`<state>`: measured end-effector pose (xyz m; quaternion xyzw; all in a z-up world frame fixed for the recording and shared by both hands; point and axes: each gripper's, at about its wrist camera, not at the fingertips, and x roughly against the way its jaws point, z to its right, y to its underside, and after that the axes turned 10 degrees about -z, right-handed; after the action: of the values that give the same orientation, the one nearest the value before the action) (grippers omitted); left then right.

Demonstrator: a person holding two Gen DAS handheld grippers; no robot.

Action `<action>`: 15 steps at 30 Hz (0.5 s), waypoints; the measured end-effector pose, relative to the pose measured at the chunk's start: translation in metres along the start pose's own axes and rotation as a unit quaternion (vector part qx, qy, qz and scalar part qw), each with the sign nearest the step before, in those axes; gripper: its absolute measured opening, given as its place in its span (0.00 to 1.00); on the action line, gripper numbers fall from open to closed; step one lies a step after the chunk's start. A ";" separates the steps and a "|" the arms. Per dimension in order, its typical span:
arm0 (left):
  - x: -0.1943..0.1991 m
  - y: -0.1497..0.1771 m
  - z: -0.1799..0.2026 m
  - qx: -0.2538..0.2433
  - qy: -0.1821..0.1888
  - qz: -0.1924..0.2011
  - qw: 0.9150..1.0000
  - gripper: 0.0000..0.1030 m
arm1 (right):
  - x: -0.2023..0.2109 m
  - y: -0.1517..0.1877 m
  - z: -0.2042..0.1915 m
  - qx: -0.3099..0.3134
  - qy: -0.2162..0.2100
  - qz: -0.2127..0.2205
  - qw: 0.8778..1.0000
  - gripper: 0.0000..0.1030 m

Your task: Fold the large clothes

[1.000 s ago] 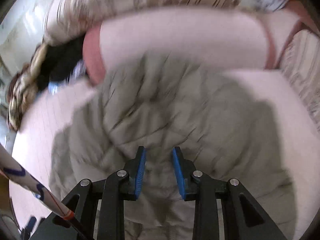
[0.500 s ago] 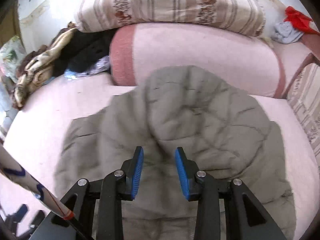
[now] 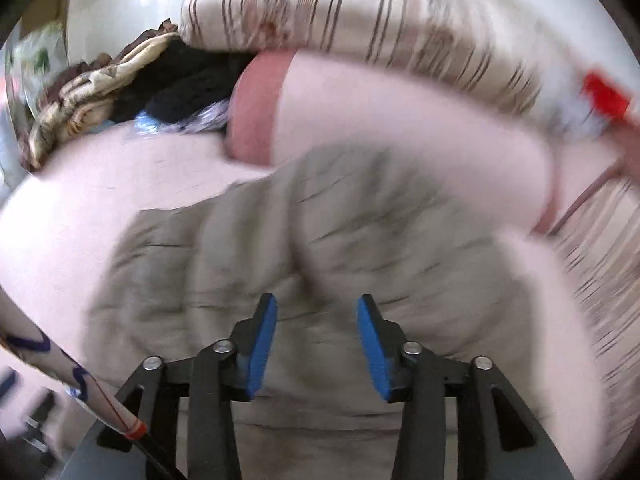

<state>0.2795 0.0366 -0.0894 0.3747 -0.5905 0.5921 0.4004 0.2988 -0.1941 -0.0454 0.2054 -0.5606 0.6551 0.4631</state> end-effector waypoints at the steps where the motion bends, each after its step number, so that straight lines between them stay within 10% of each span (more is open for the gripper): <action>1: 0.000 0.001 0.002 -0.003 -0.002 0.001 1.000 0.68 | -0.001 0.002 0.007 0.007 0.019 0.000 1.000 0.49; 15: 0.000 0.006 0.035 -0.053 0.000 0.023 0.998 0.68 | -0.079 0.019 0.051 -0.038 -0.012 -0.102 0.994 0.51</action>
<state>0.2734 0.0013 -0.0911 0.3393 -0.6296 0.5688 0.4060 0.3084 -0.2703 -0.1033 0.2519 -0.5663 0.5802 0.5285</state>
